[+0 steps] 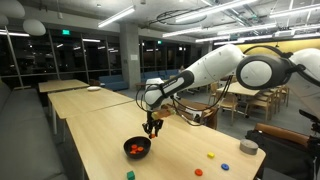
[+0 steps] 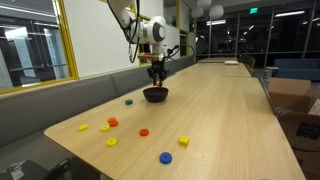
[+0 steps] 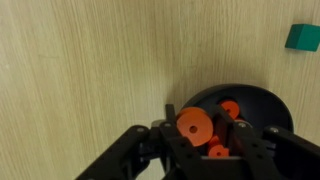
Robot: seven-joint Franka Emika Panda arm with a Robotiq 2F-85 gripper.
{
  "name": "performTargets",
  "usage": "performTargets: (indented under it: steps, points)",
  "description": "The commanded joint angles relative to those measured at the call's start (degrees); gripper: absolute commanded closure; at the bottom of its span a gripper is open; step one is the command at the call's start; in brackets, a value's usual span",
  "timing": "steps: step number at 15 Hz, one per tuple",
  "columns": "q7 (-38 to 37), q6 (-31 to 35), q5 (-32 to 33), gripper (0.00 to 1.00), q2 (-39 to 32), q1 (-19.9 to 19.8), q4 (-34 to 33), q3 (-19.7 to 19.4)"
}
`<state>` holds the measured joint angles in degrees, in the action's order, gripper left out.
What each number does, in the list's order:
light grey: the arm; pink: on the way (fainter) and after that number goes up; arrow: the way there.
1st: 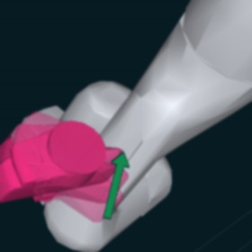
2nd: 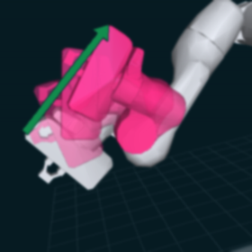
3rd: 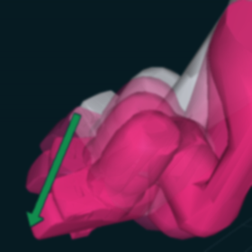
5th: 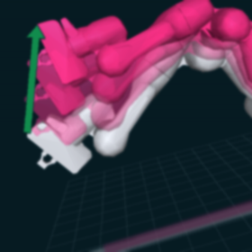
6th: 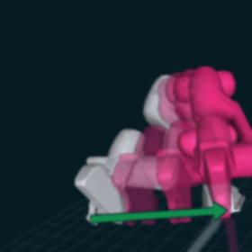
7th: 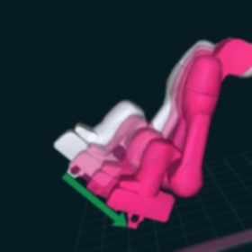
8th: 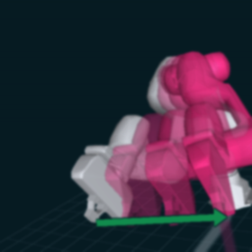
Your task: Pick up the orange objects from the table and put them in the bowl
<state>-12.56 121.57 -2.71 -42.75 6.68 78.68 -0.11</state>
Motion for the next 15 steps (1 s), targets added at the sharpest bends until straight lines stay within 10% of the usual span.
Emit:
performTargets:
  steps: [1,10,11,12,15]
  points:
    - [5.7,-7.7,-0.7,0.75,-8.6,-1.4,-13.9,2.6]
    - [9.8,-18.6,-1.0,0.75,-20.2,-1.3,-32.8,3.9]
    - [9.7,-19.1,-1.0,0.66,-21.0,-1.2,-34.2,3.8]
    - [9.6,-19.5,-0.9,0.34,-21.7,-1.1,-35.5,3.8]
    - [9.5,-17.9,-0.8,0.19,-22.8,-0.9,-37.8,3.7]
